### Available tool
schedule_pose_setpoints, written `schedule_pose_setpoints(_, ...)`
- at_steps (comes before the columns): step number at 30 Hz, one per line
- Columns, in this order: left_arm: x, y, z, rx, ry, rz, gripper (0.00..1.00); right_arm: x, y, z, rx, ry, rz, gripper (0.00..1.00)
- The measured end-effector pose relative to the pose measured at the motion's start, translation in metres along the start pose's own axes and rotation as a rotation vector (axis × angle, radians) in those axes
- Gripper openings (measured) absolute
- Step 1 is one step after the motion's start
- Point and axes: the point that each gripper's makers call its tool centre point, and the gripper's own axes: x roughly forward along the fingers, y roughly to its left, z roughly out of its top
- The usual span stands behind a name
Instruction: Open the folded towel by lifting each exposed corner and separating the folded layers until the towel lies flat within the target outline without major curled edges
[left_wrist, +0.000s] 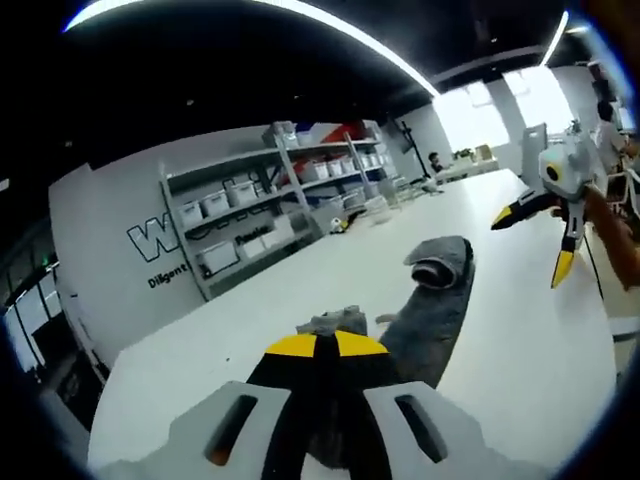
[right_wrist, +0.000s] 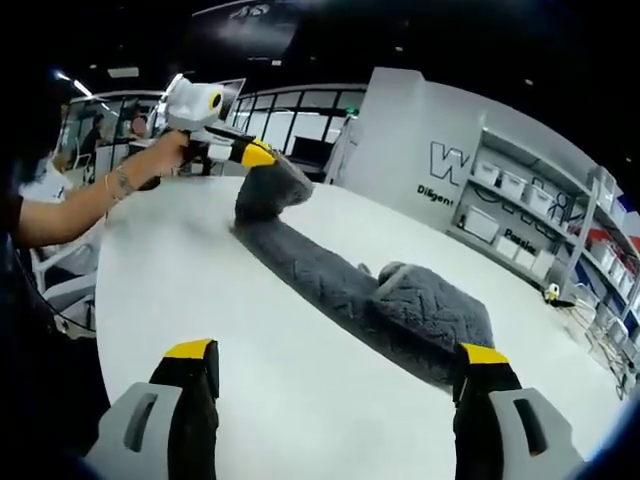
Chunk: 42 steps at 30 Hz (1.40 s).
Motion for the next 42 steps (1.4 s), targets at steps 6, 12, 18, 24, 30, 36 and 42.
schedule_pose_setpoints(6, -0.014, 0.026, -0.008, -0.028, -0.01, 0.047, 0.03, 0.002, 0.003, 0.005, -0.006, -0.005, 0.005, 0.99)
schedule_pose_setpoints(12, -0.033, 0.059, -0.033, -0.052, 0.047, 0.204, 0.03, 0.006, 0.009, 0.008, -0.022, 0.002, 0.015, 0.99)
schedule_pose_setpoints(18, -0.045, 0.074, -0.053, -0.07, 0.083, 0.264, 0.03, 0.01, 0.013, 0.01, -0.029, 0.004, 0.026, 0.99)
schedule_pose_setpoints(24, -0.056, 0.08, -0.071, -0.062, 0.129, 0.302, 0.03, 0.013, 0.015, 0.011, -0.032, 0.008, 0.031, 0.99)
schedule_pose_setpoints(30, -0.066, 0.083, -0.088, -0.059, 0.172, 0.334, 0.03, 0.014, 0.018, 0.01, -0.037, 0.014, 0.039, 0.99)
schedule_pose_setpoints(36, -0.075, 0.082, -0.11, -0.091, 0.218, 0.331, 0.03, 0.013, 0.018, 0.008, -0.038, 0.018, 0.037, 0.99)
schedule_pose_setpoints(42, -0.081, 0.08, -0.127, -0.109, 0.274, 0.321, 0.03, 0.014, 0.018, 0.006, -0.035, 0.023, 0.037, 0.99)
